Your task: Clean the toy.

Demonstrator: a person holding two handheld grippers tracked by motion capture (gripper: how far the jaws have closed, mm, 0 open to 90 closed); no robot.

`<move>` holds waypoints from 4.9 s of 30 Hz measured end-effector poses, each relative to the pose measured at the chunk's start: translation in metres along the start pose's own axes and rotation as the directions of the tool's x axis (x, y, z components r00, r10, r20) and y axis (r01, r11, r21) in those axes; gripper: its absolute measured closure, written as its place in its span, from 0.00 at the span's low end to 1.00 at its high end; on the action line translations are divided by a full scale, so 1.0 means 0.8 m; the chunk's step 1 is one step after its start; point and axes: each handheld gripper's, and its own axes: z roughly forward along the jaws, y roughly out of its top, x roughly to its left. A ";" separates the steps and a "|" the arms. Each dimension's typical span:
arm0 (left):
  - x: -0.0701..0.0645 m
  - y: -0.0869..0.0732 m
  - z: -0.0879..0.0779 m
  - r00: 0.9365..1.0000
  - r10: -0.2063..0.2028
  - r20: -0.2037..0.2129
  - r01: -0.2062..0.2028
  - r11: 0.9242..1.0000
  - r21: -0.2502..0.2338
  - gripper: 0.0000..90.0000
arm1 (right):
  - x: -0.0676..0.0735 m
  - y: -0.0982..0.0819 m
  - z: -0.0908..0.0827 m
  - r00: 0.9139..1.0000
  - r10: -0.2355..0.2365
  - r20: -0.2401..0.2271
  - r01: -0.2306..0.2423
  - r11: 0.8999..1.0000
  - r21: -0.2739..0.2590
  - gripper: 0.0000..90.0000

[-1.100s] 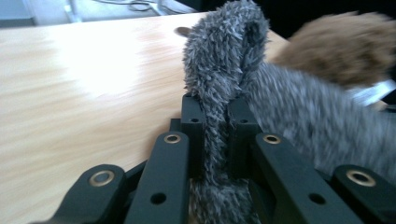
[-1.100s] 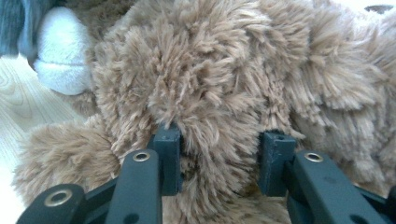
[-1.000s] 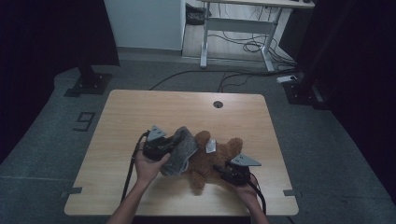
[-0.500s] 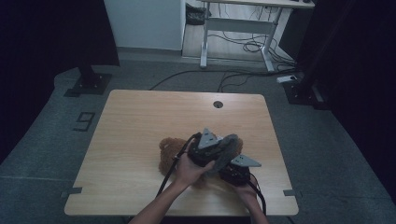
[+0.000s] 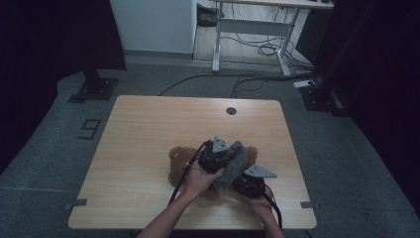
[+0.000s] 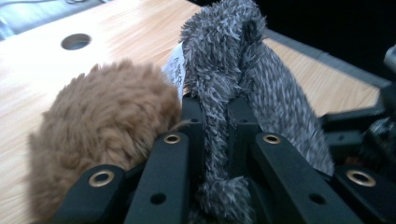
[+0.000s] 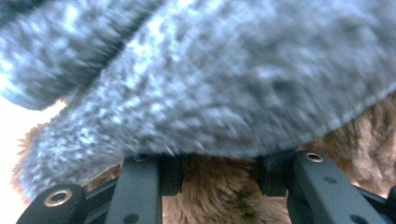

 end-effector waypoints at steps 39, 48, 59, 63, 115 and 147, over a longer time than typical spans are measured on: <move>0.164 -0.141 -0.107 0.936 -0.268 -0.227 0.269 0.963 -0.024 0.89 | -0.002 -0.001 0.001 1.000 0.018 -0.002 -0.018 1.000 -0.016 0.66; 0.124 -0.078 -0.119 0.968 -0.203 -0.148 0.181 0.973 -0.145 0.89 | -0.004 -0.001 0.001 1.000 0.026 -0.002 -0.026 1.000 -0.018 0.66; -0.007 0.036 -0.045 0.999 0.032 0.043 -0.025 0.988 -0.153 0.89 | -0.004 -0.002 0.001 1.000 0.022 0.000 -0.022 1.000 -0.018 0.66; -0.036 0.057 0.013 0.998 0.068 0.017 -0.067 0.997 -0.042 0.88 | -0.004 -0.002 0.001 1.000 0.017 0.000 -0.017 1.000 -0.017 0.66; 0.115 -0.059 -0.085 0.954 -0.076 -0.290 0.082 0.997 0.011 0.89 | -0.004 -0.002 0.003 0.999 0.047 0.012 -0.047 0.999 -0.018 0.66; 0.131 -0.090 -0.127 0.971 -0.176 -0.162 0.173 0.984 -0.037 0.88 | 0.002 -0.002 0.005 0.999 0.030 0.044 -0.030 1.000 -0.010 0.68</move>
